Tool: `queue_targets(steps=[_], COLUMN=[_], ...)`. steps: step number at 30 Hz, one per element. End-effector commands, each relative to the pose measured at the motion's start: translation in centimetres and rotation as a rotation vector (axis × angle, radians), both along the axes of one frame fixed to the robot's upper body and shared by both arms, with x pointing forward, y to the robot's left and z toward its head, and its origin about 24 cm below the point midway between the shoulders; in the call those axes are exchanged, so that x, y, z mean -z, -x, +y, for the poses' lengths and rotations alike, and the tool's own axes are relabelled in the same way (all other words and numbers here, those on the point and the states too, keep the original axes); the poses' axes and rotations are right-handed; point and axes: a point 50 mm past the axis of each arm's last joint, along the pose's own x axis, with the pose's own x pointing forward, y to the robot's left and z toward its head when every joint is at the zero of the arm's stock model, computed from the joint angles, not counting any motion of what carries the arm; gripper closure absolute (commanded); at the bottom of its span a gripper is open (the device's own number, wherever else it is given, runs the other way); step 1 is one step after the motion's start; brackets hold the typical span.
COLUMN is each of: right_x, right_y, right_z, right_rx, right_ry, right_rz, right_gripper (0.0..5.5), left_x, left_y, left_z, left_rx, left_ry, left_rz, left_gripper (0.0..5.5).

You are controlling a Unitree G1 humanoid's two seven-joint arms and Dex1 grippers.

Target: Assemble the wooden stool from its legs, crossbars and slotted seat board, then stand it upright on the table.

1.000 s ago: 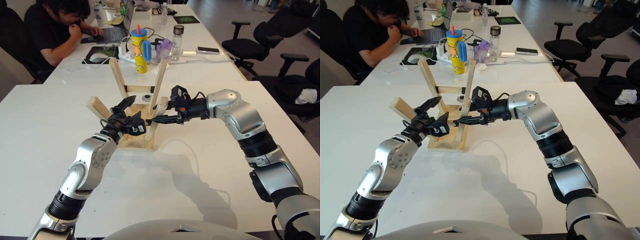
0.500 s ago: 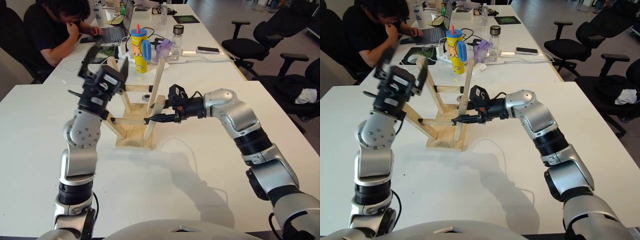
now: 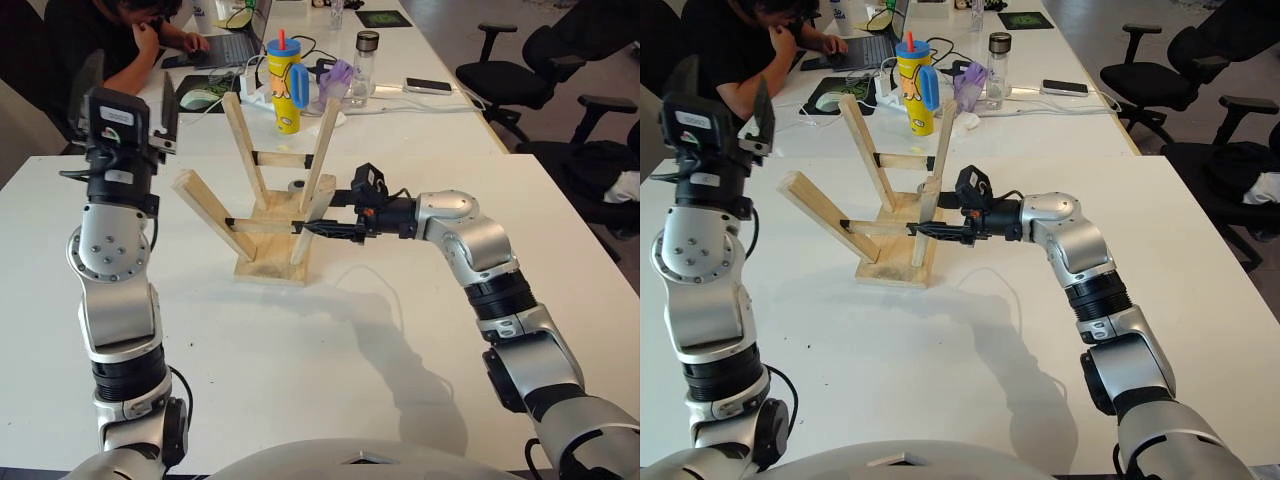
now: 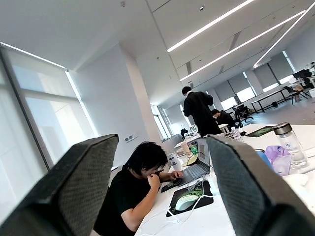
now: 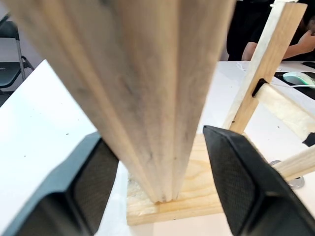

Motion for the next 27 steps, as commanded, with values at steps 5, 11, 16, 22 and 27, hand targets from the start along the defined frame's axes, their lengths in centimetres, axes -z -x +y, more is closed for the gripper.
queue_targets(steps=[5,11,16,22,27], right_x=[1.0,1.8,3.5,1.7,-0.8], right_y=[1.9,5.3,5.0,2.2,0.3], right_z=[-5.1,-6.6,-7.7,-6.9,-6.2], right_rx=[0.132,0.174,0.282,0.382,0.41], right_ry=[-0.031,-0.169,-0.167,-0.244,-0.376], right_rz=[0.08,0.251,0.316,0.175,0.1], right_gripper=[2.57,2.57,3.05,3.94,4.76], left_x=[4.8,9.3,13.7,17.8,19.6], left_y=[3.6,8.1,8.7,5.6,3.1], left_z=[0.7,-3.0,-4.7,-7.2,-8.3], left_rx=[0.358,0.732,0.785,0.668,0.527], left_ry=[0.194,0.06,0.083,0.227,0.217], left_rz=[0.136,0.381,0.544,0.696,0.744], left_gripper=[2.13,2.13,2.63,3.49,4.29])
